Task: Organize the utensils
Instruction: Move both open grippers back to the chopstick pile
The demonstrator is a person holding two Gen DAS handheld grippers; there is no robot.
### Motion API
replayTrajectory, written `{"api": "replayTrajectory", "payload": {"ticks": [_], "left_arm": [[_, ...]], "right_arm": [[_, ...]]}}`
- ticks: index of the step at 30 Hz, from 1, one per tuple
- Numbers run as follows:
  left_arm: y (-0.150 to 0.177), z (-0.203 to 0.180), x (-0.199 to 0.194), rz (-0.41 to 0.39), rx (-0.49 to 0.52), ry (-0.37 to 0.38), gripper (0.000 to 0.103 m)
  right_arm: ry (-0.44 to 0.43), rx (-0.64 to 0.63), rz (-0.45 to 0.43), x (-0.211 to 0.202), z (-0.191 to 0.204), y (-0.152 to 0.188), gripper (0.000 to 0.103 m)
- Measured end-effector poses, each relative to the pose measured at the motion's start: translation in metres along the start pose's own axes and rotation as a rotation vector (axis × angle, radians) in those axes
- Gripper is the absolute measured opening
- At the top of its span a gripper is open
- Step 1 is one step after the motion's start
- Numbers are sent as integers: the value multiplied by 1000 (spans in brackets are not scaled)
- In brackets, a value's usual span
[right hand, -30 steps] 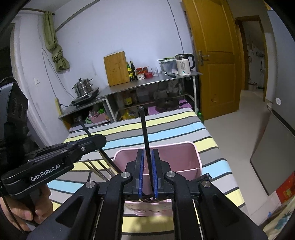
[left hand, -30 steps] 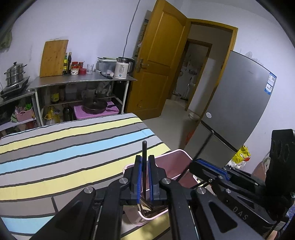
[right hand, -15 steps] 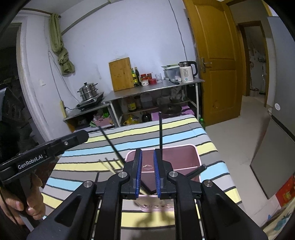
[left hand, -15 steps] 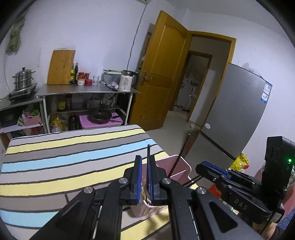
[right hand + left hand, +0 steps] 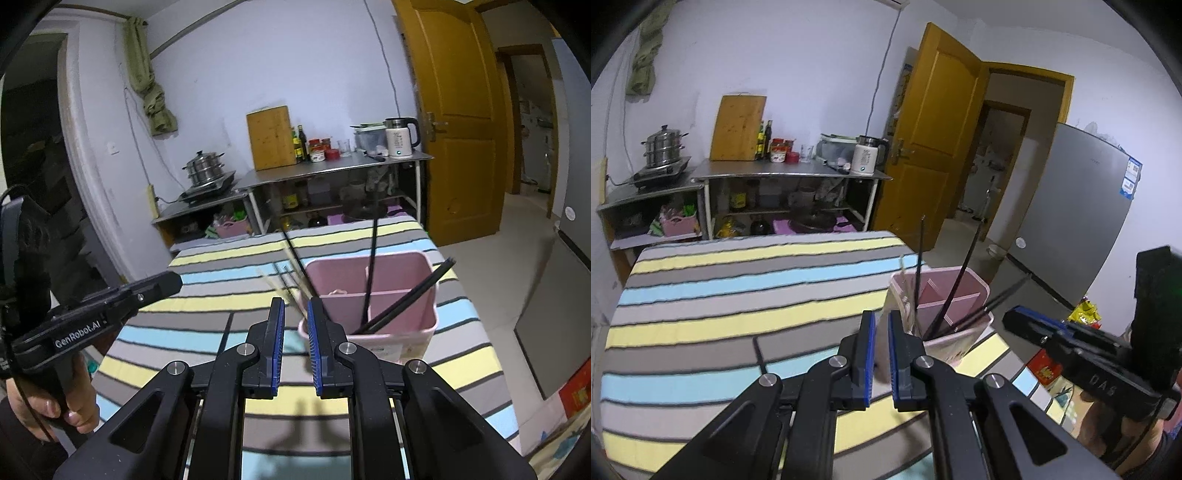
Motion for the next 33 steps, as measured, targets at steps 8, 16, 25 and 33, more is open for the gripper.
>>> {"api": "replayTrajectory", "payload": {"ticks": [8, 16, 25, 33], "left_arm": [[32, 20, 1, 56, -28, -33, 6], [49, 34, 6, 93, -57, -58, 6], [75, 57, 18, 152, -99, -93, 6], [106, 91, 57, 246, -143, -162, 12]], "right_arm": [[-27, -15, 31, 5, 12, 21, 13], [-55, -27, 75, 20, 24, 38, 14], [-90, -27, 137, 46, 36, 57, 14], [-128, -26, 215, 79, 46, 82, 15]]}}
Point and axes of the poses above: each gripper's, at about its wrist camera, not at the fingertips, and x roughly the way its jaws point, z to its left, y to its underside, the point moved 6 cm from there along x, roughly the way its jaws point, and after that the axes turned 12 degrees about -y, right-handed, at the moved point
